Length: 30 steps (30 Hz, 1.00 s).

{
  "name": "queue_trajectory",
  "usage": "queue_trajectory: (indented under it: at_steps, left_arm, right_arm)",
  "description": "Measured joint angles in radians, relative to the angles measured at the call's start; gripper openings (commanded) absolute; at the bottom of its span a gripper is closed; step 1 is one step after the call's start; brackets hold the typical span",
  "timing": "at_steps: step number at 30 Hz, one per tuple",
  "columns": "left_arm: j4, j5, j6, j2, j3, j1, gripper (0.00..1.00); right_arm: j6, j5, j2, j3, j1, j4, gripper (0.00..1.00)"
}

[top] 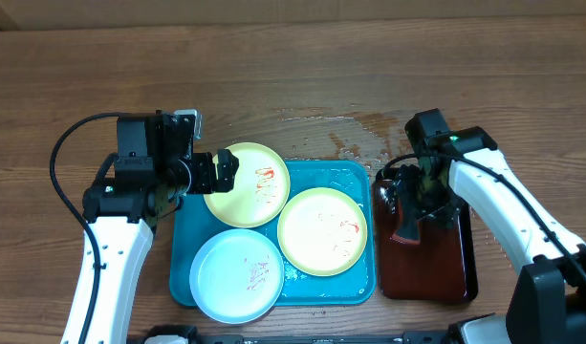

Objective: Clean dirty plates on tray and stack at the side
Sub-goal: 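Lower the right gripper onto the green sponge and pinch it closed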

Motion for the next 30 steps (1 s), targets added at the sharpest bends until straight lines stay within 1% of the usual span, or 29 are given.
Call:
queue_trajectory:
  at_steps: [1, 5, 8, 11, 13, 16, 24, 25, 29, 30]
  left_arm:
    - [0.0, 0.0, 0.0, 0.0, 0.0, 0.0, 1.0]
    - [0.0, 0.0, 0.0, 0.0, 0.0, 0.0, 1.0]
    - [-0.002, 0.0, 0.0, 0.0, 0.0, 0.0, 0.99]
    - [-0.006, 0.0, 0.0, 0.0, 0.0, 0.0, 1.0]
    - [-0.007, 0.0, 0.0, 0.0, 0.0, 0.0, 1.0]
    - [-0.007, 0.0, 0.0, 0.0, 0.0, 0.0, 1.0]
    - [-0.007, 0.0, 0.0, 0.002, 0.0, 0.0, 1.0]
    - [-0.008, 0.0, 0.0, 0.002, 0.0, 0.0, 1.0]
    - [-0.008, 0.0, 0.0, 0.002, 0.0, 0.0, 1.0]
    - [-0.008, 0.0, 0.0, 0.002, 0.0, 0.0, 1.0]
  right_arm:
    - [-0.008, 0.002, 0.0, -0.002, 0.0, 0.006, 0.86]
    - [-0.037, 0.005, 0.0, -0.026, 0.0, 0.049, 0.93]
    - [-0.05, -0.001, 0.0, -0.072, 0.0, 0.1, 0.91]
    - [-0.058, -0.021, 0.0, -0.129, 0.0, 0.148, 0.83]
    - [-0.071, -0.035, 0.0, -0.156, 0.0, 0.174, 0.74]
    - [-0.079, -0.05, 0.0, -0.167, 0.001, 0.183, 0.65]
    - [-0.085, -0.057, 0.0, -0.176, 0.001, 0.208, 0.65]
    - [-0.085, -0.057, 0.0, -0.18, 0.001, 0.216, 0.63]
    - [-0.085, -0.056, -0.001, -0.235, 0.001, 0.279, 0.5]
    - [-0.085, -0.056, -0.001, -0.247, 0.001, 0.288, 0.42]
